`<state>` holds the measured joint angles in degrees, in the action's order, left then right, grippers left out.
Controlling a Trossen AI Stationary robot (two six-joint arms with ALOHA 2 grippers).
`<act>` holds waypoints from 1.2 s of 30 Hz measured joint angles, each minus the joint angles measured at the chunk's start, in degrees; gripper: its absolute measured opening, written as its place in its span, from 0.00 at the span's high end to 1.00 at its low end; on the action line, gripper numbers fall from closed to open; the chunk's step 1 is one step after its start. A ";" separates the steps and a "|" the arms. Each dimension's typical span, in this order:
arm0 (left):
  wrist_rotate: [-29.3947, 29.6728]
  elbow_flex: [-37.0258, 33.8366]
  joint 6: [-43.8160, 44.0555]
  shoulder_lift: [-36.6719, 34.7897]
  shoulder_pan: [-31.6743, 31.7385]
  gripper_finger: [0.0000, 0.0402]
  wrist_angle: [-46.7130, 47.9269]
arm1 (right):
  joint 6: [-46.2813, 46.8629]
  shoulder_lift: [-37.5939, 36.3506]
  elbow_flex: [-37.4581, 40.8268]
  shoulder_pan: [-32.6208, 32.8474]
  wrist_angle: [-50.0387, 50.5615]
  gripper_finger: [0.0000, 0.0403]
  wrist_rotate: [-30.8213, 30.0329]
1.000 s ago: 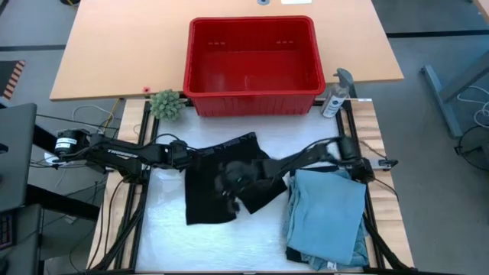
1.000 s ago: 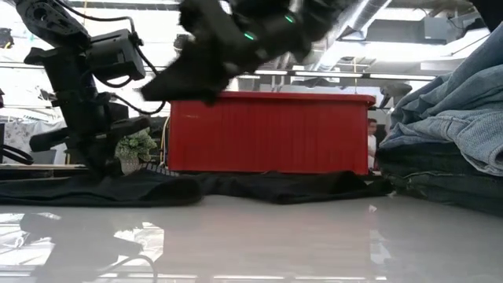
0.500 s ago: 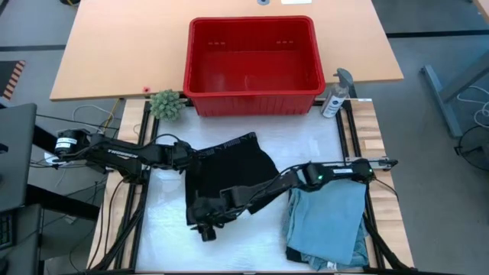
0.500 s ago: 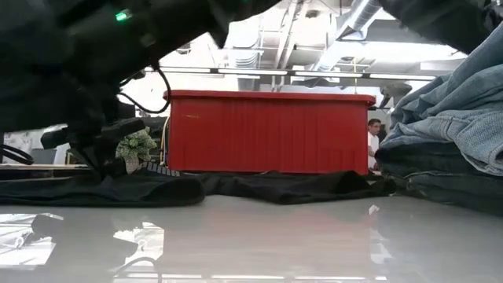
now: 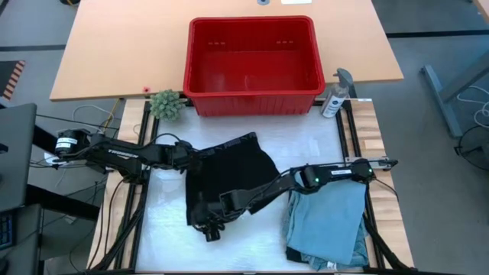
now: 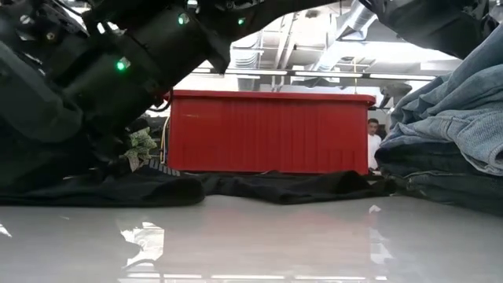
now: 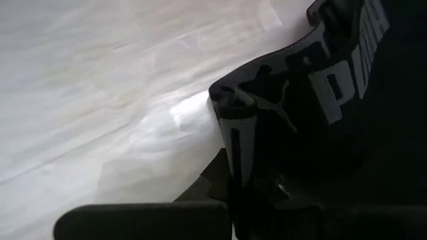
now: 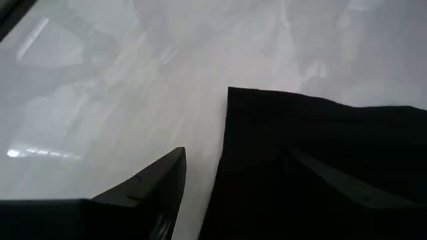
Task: Fold Laundry from Bin
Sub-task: Fold the black boxer
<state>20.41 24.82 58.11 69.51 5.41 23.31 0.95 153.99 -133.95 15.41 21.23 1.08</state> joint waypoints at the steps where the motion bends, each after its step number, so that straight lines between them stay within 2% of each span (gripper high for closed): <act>1: -0.02 -0.02 0.03 0.01 0.00 1.00 -0.63 | 0.09 0.00 -0.02 0.10 0.56 0.31 -1.06; 5: 0.00 -0.02 1.07 0.01 0.00 1.00 -1.34 | 2.64 0.59 -0.17 0.46 2.06 0.34 -6.59; 8: -0.31 -0.02 1.55 0.01 0.00 1.00 -1.49 | 6.23 0.61 -0.23 0.43 3.93 0.43 -8.33; 13: -0.72 -0.02 1.66 -0.02 0.00 1.00 -1.77 | 9.64 0.55 -0.35 0.35 7.89 0.65 -11.68; 19: -2.28 -0.02 1.69 -0.03 0.00 1.00 -1.90 | 9.73 0.54 -1.31 0.69 10.30 0.94 -11.69; 29: -9.43 0.13 4.59 -1.19 -0.11 1.00 1.17 | 15.27 -5.98 -0.70 1.21 15.63 0.94 -11.76; 36: -13.78 0.34 8.19 -10.34 -0.68 1.00 6.45 | 16.12 -7.76 -0.79 1.41 14.13 0.94 -11.06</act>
<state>6.63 25.16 66.30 59.17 4.73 29.76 17.07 146.23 -134.74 16.82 35.35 -9.98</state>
